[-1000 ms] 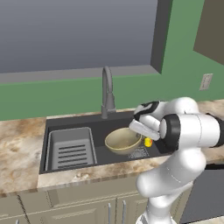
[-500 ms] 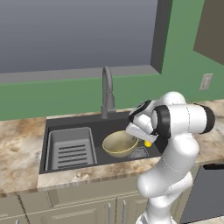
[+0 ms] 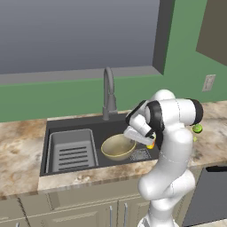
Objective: Remove the kiwi and lemon wedge from the sink. Then move the bowl and cup from the counter to the sink for washing.
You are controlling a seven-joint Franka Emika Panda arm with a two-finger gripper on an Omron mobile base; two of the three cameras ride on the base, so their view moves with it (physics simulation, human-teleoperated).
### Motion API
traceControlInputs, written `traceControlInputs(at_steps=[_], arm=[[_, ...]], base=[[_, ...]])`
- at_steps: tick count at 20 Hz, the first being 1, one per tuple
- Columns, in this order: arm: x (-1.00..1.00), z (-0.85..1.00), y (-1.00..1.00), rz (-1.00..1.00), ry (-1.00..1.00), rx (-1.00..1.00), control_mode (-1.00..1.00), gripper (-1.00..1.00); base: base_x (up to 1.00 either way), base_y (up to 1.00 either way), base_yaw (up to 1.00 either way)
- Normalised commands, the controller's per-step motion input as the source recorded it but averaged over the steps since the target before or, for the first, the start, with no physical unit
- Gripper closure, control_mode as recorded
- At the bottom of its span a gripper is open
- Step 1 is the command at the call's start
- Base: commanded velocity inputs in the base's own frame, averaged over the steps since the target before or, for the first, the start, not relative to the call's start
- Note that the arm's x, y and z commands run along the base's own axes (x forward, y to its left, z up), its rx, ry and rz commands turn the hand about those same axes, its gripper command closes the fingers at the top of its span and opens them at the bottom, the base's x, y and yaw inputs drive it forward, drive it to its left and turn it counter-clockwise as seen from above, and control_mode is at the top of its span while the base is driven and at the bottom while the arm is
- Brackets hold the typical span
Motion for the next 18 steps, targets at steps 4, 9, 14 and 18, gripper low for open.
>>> traceControlInputs(at_steps=[4, 9, 14, 18], arm=[[0.25, -0.32, 0.11, 0.02, 0.00, 0.00, -1.00, 1.00], [0.24, -0.32, 0.06, 0.03, 0.00, 0.00, -1.00, 1.00], [0.22, -0.32, 0.05, 0.03, 0.00, 0.00, -1.00, 1.00], [0.20, -0.32, 0.04, 0.02, 0.00, 0.00, -1.00, 1.00]], base=[[0.00, 0.00, 0.00], [0.00, 0.00, 0.00], [0.00, 0.00, 0.00], [0.00, 0.00, 0.00]])
